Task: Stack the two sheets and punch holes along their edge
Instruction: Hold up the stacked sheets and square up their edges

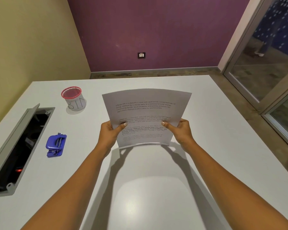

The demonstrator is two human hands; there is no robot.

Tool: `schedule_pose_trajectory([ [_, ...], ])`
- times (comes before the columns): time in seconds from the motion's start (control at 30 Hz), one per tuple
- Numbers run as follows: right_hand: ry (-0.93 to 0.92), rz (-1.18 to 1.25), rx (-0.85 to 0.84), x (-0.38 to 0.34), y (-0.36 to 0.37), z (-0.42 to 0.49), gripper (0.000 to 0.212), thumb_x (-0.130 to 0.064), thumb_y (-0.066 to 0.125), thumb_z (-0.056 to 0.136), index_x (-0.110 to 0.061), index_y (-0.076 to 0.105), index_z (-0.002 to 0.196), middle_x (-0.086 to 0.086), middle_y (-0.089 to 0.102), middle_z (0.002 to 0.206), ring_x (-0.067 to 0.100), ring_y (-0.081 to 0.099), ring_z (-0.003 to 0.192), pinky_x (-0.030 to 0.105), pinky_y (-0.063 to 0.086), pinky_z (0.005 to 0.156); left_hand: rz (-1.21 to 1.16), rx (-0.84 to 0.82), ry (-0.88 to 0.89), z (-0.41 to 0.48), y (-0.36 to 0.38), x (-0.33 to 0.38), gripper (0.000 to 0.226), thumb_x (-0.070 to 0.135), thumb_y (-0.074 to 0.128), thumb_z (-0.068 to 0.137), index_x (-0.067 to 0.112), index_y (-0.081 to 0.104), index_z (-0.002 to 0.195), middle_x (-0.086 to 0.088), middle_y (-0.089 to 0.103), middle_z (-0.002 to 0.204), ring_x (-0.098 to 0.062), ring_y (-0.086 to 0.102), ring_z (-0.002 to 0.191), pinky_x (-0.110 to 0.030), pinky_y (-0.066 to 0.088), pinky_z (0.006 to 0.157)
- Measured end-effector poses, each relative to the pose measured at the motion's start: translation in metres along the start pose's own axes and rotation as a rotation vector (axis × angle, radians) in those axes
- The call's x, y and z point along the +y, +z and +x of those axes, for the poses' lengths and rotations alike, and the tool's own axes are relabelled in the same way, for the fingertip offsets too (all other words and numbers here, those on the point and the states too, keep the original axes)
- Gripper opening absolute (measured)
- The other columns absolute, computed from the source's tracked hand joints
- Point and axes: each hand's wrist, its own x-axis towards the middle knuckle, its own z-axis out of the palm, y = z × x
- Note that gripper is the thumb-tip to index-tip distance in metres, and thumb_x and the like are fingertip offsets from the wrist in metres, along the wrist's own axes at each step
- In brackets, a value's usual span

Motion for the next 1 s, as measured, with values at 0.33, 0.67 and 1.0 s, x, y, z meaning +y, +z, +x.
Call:
schedule_pose_trajectory([
  [0.33, 0.039, -0.022, 0.018, 0.006, -0.003, -0.004, 0.018, -0.011, 0.072, 0.077, -0.021, 0.065, 0.091, -0.005, 0.068, 0.09, 0.003, 0.064, 0.077, 0.013, 0.049, 0.065, 0.014, 0.029, -0.036, -0.004, 0.001, -0.006, 0.021, 0.005, 0.063, 0.083, 0.025, 0.067, 0.085, 0.013, 0.069, 0.089, 0.007, 0.066, 0.076, -0.009, 0.049, 0.068],
  [0.67, 0.063, -0.106, 0.011, 0.021, -0.008, -0.004, 0.031, -0.013, 0.074, 0.075, -0.018, 0.061, 0.103, -0.002, 0.066, 0.102, 0.013, 0.062, 0.094, 0.027, 0.049, 0.088, 0.048, 0.033, -0.081, -0.006, 0.004, -0.009, 0.013, 0.012, 0.062, 0.085, 0.021, 0.066, 0.095, 0.007, 0.069, 0.09, 0.001, 0.064, 0.078, -0.012, 0.048, 0.066],
  [1.0, 0.583, -0.074, -0.078, 0.053, 0.002, -0.024, 0.027, -0.041, 0.062, 0.083, -0.018, 0.052, 0.092, 0.001, 0.053, 0.078, 0.019, 0.052, 0.079, 0.034, 0.046, 0.08, -0.164, 0.296, -0.138, -0.002, 0.006, -0.009, 0.016, 0.016, 0.065, 0.084, 0.016, 0.052, 0.074, -0.003, 0.048, 0.084, -0.018, 0.046, 0.073, -0.031, 0.04, 0.069],
])
